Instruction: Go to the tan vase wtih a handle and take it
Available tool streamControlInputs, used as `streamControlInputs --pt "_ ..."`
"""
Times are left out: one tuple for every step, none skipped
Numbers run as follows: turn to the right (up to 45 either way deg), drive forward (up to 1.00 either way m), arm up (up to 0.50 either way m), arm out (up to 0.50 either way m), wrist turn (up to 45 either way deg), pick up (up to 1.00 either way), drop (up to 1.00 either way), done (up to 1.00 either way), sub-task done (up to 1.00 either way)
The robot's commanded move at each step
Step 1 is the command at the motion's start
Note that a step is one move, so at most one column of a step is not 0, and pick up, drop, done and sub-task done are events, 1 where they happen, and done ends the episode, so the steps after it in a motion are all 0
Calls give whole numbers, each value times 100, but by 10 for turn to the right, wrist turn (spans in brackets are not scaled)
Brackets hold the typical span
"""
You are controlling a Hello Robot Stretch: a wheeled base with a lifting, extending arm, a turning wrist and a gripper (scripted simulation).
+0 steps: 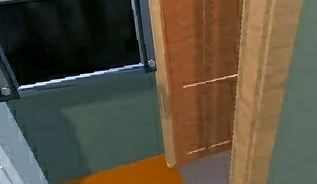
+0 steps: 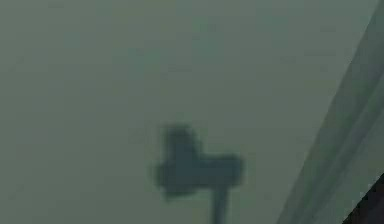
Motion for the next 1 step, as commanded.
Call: streamControlInputs --pt "0 55 0 0 0 0 0 0 0"
